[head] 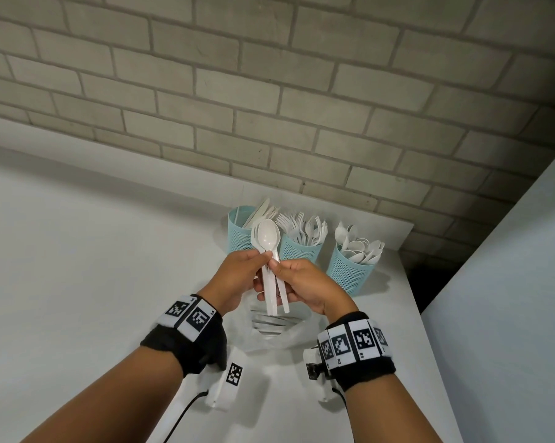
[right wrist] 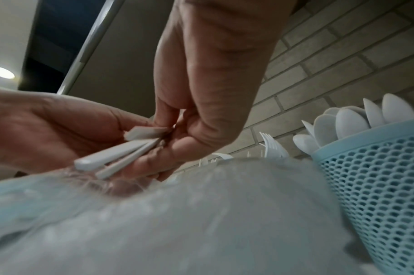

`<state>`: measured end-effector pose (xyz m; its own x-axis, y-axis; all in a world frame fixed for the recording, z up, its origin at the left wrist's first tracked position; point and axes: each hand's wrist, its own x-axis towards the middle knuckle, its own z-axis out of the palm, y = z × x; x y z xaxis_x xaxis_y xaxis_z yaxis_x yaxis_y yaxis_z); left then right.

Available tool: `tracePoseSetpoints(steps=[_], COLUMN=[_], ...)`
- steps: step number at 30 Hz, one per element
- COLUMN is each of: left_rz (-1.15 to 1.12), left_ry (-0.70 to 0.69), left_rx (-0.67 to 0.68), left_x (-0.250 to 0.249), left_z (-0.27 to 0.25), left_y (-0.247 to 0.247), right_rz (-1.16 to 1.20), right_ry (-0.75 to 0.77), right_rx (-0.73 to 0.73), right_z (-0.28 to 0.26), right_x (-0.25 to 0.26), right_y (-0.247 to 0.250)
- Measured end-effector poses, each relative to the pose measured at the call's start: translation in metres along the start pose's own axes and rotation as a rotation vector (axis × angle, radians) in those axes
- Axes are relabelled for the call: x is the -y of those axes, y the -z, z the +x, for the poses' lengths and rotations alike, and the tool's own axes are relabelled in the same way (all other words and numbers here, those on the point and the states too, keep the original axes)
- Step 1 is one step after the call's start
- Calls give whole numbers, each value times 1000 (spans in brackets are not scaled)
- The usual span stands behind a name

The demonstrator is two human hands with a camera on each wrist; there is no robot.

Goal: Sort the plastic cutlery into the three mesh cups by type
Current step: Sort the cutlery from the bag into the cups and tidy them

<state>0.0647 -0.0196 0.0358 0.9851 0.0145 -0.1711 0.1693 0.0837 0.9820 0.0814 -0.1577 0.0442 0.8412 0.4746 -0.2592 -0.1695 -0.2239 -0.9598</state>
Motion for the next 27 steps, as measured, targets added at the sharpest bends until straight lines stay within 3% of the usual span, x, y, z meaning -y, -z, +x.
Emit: tracePoseSetpoints(steps=[10,13,18,22,25,27], left_rz=[-207,-204,-221,-179,-137,-130], left_ry=[14,2,14,20,13,35], left_rx=[-2,-31,-16,40,64,88], left_x=[4,5,5,5,8,8], left_z=[1,2,3,2,1,1], left_y=[-9,-11,-15,-20,-22,-22], right_rz=[-257,-320,-290,-204,-141,-222], right_ry=[-82,-94,124,295,316,325], right_rx=[-5,-124,-435,-435,-435,-468], right_z=[-3,-5,5,10,14,16], right_x=[2,8,10,7,2,1], right_y=[0,6,18,14,14,20])
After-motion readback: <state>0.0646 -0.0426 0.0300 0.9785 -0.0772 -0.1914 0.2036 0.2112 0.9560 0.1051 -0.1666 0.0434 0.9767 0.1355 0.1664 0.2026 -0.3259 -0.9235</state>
